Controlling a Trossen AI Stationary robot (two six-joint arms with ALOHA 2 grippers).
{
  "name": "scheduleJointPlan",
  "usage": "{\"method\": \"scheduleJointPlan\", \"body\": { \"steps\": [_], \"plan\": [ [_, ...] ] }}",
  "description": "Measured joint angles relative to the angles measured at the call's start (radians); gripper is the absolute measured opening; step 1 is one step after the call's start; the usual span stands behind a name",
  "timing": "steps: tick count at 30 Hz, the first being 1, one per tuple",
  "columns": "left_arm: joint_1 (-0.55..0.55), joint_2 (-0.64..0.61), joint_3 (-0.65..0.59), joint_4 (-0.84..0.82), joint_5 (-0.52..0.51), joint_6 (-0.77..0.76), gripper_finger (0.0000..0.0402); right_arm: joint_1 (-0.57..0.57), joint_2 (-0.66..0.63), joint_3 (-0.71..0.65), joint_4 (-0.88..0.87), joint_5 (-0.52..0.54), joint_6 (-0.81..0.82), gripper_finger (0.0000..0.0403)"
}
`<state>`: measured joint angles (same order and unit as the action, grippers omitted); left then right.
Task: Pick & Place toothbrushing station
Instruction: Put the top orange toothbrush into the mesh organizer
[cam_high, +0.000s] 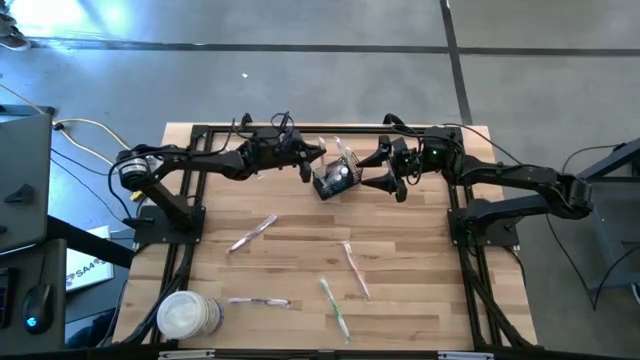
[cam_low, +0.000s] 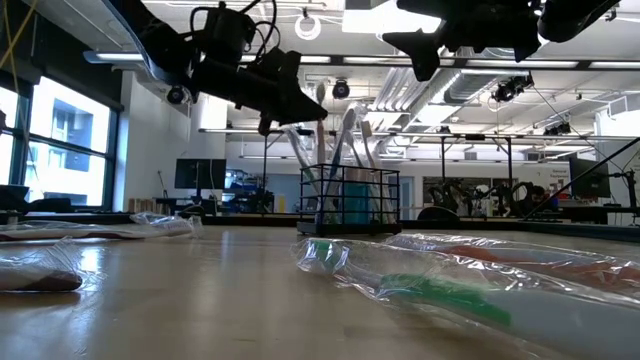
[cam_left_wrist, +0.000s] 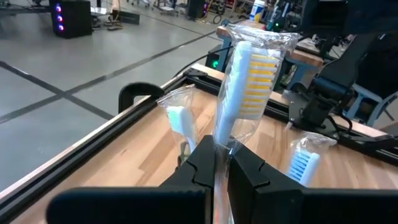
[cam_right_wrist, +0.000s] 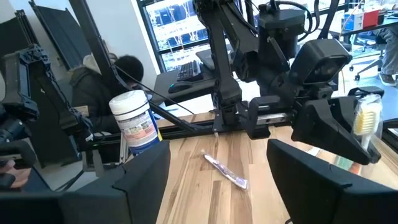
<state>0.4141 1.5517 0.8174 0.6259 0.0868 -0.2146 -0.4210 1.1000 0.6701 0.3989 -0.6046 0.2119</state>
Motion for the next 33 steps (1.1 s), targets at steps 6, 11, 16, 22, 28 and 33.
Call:
{"method": "scheduleJointPlan", "body": {
  "steps": [6,11,16,22,28,33],
  "plan": [
    [-0.002,0.035,0.0,0.003,0.0,-0.017,0.001,0.0,0.0,0.0,0.0,-0.006,0.0,0.0261],
    [-0.002,0.056,0.0,-0.002,0.023,-0.036,0.001,-0.001,0.0,0.0,0.0,-0.015,0.0,0.0261],
    [-0.002,0.056,0.0,-0.001,0.027,-0.038,0.001,-0.001,0.0,0.0,-0.002,-0.019,0.0,0.0261],
    [-0.002,0.056,-0.001,-0.035,0.026,-0.038,0.001,-0.001,0.0,0.0,-0.003,-0.019,-0.003,0.0261],
    [-0.002,0.055,-0.041,-0.033,-0.03,-0.061,0.0038,-0.001,0.0,0.0,-0.004,-0.019,-0.002,0.0261],
    [-0.003,0.055,-0.063,-0.029,-0.033,-0.078,0.0045,-0.001,0.0,0.0,-0.004,-0.019,-0.001,0.0261]
  ]
}}
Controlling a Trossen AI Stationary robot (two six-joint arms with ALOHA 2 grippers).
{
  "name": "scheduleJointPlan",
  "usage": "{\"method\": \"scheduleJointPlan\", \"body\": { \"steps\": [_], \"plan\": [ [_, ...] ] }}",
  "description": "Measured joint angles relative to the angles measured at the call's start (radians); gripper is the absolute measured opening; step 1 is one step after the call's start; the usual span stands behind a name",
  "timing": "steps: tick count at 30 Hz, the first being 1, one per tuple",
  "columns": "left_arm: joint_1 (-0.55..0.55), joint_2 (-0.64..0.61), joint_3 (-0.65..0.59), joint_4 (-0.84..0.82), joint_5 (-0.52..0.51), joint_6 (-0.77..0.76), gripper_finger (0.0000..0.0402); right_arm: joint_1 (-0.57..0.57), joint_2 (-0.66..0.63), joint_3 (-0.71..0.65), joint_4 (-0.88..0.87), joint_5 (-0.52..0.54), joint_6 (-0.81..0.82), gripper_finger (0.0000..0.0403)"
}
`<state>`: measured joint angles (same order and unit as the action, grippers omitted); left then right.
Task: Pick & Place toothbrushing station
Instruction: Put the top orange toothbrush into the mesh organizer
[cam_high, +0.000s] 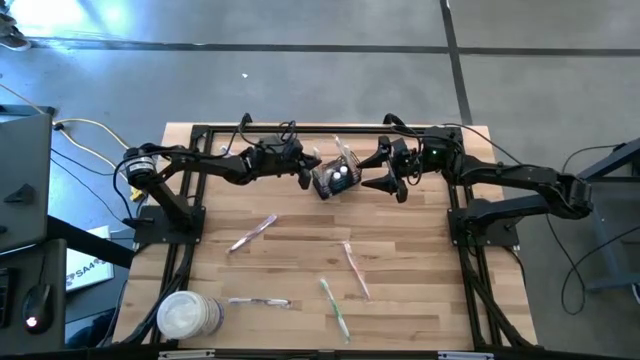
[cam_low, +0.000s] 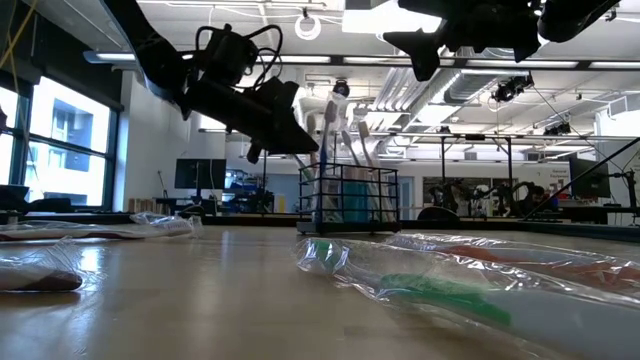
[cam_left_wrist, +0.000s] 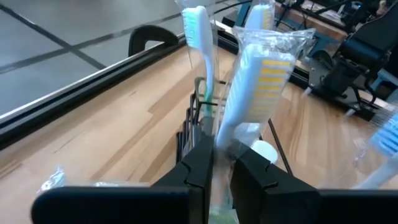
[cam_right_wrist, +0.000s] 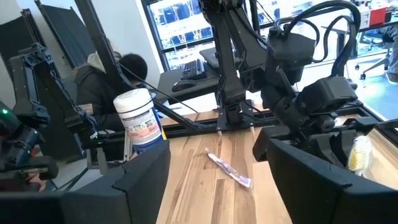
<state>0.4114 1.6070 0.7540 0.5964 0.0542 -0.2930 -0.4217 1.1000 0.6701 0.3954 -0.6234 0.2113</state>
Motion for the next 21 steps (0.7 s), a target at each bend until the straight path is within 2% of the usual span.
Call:
{"method": "scheduleJointPlan", "body": {
  "steps": [9,21],
  "plan": [
    [0.0,0.0,-0.001,0.049,0.067,-0.001,0.003,0.0,0.0,0.0,0.0,0.016,0.001,0.0261],
    [0.0,0.0,-0.001,0.047,0.068,0.017,0.0037,0.0,0.0,0.0,0.001,0.019,0.001,0.0261]
  ]
}}
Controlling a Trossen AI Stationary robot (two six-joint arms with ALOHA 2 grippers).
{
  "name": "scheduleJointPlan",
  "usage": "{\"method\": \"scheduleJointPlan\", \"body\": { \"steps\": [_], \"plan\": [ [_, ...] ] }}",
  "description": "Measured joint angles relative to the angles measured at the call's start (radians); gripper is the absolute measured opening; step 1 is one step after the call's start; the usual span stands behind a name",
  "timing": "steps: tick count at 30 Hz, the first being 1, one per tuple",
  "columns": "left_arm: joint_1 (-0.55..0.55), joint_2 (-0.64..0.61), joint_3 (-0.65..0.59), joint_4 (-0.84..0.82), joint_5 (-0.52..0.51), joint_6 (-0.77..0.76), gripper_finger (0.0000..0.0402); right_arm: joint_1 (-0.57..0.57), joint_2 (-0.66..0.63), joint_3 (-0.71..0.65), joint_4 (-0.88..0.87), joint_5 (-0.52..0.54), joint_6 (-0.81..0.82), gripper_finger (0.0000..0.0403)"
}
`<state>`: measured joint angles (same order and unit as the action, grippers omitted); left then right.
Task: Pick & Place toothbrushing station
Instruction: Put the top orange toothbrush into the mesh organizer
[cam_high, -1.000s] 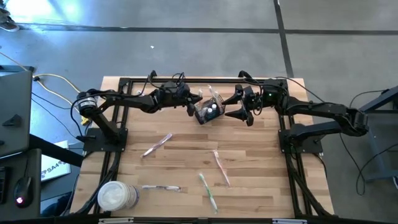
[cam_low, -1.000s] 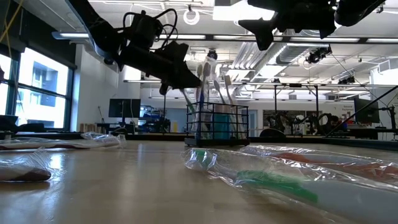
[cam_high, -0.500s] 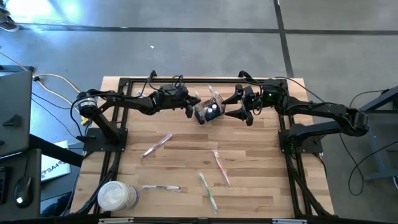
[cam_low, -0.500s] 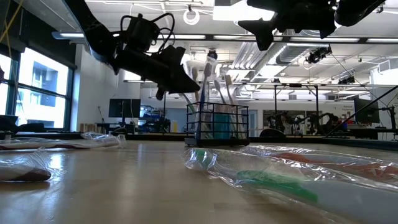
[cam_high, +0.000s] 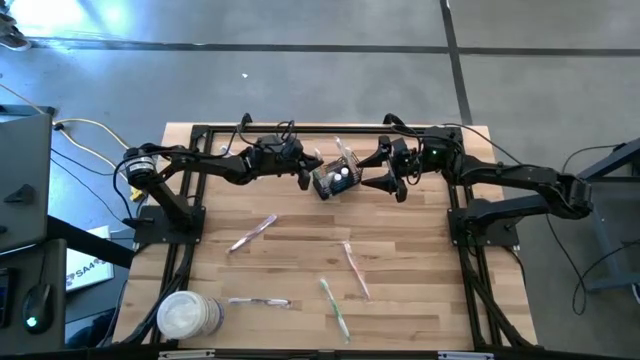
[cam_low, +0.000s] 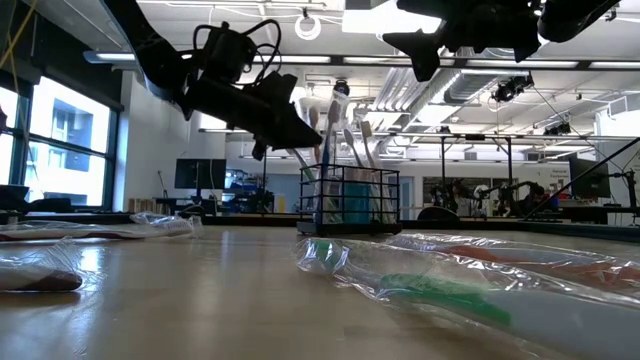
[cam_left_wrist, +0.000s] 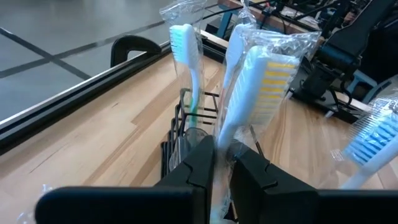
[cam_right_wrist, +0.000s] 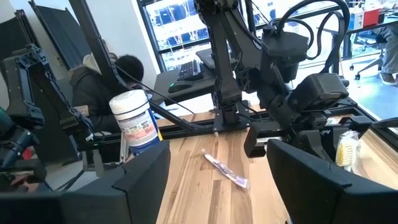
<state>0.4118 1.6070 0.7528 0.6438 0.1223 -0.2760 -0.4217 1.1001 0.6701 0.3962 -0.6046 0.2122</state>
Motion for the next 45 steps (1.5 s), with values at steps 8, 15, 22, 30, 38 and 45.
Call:
{"method": "scheduleJointPlan", "body": {
  "steps": [8,15,22,30,38,45],
  "plan": [
    [0.0,-0.001,0.0,-0.032,0.002,0.01,0.0038,0.0,0.0,0.0,0.0,0.001,0.0,0.0261],
    [0.0,-0.001,0.0,-0.04,0.007,0.048,0.0038,0.0,0.0,0.0,0.0,0.001,-0.003,0.0261],
    [0.0,-0.001,0.0,-0.043,0.03,0.062,0.0043,0.0,0.0,0.0,0.0,0.004,-0.005,0.0261],
    [0.0,-0.001,0.0,-0.042,0.022,0.062,0.0107,0.0,0.0,0.0,0.0,0.002,-0.007,0.0261],
    [0.0,-0.001,0.0,-0.042,0.02,0.072,0.0151,0.0,0.0,0.0,-0.001,0.0,-0.007,0.0261],
    [0.0,-0.002,0.0,-0.04,0.052,0.115,0.0155,0.0,0.0,0.0,-0.001,0.0,-0.007,0.0261]
  ]
}}
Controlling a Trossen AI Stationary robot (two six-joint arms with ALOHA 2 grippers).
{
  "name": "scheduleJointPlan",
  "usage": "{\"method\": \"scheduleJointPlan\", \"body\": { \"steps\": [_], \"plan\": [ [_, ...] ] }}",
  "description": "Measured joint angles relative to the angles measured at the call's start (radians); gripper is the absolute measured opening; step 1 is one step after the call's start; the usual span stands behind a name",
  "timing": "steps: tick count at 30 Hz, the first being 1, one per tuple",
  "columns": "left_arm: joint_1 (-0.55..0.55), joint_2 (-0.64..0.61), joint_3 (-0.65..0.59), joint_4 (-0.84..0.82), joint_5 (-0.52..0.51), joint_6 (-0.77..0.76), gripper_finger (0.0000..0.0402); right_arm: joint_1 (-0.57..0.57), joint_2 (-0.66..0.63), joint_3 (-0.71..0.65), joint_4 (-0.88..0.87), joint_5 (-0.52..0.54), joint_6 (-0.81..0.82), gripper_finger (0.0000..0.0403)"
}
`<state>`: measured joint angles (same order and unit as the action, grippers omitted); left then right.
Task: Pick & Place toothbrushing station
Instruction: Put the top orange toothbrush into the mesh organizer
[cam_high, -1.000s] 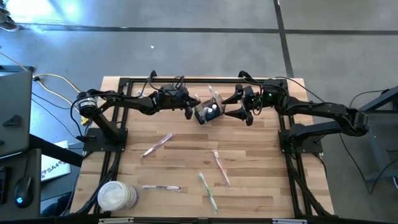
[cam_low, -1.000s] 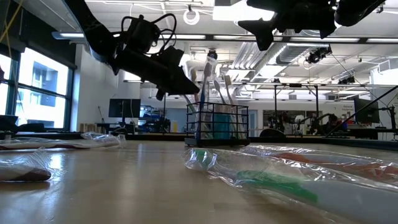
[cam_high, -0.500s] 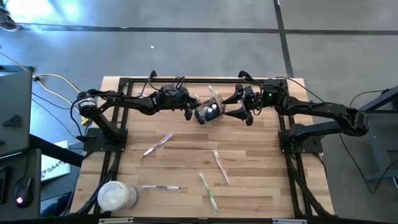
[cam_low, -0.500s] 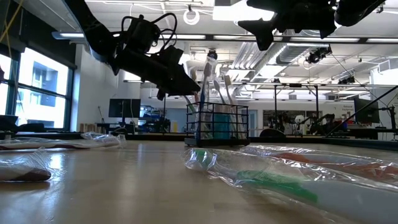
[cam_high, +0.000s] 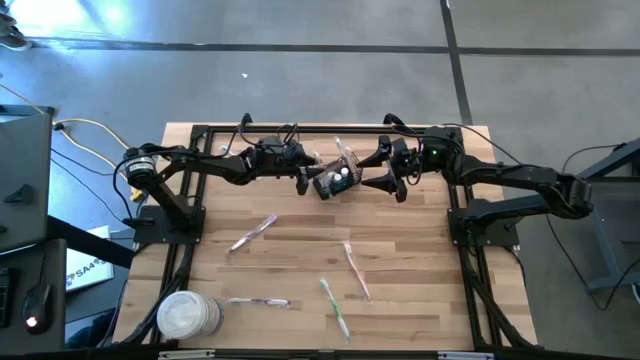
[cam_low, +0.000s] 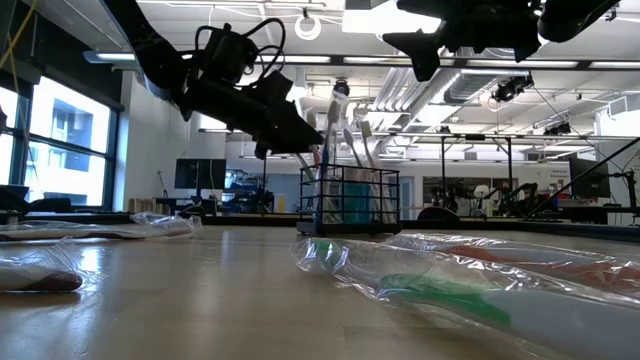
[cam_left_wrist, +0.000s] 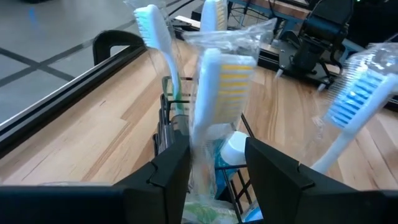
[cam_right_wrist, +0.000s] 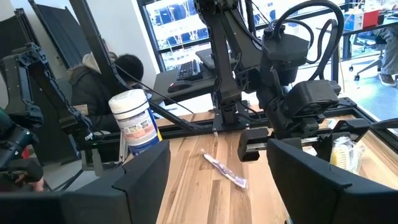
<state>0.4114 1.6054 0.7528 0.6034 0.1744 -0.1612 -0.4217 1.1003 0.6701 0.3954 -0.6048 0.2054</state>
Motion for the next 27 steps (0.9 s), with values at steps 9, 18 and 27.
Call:
{"method": "scheduleJointPlan", "body": {
  "steps": [9,18,27],
  "plan": [
    [0.0,0.0,0.0,0.046,0.0,0.071,0.0155,0.0,0.0,0.0,0.0,0.001,0.0,0.0261],
    [0.001,-0.04,0.001,0.053,-0.01,0.176,0.0155,0.0,0.0,0.0,0.0,0.004,0.0,0.0261],
    [0.001,-0.107,0.002,0.054,-0.079,0.218,0.0155,0.0,0.0,0.0,0.0,0.004,0.0,0.0261]
  ]
}}
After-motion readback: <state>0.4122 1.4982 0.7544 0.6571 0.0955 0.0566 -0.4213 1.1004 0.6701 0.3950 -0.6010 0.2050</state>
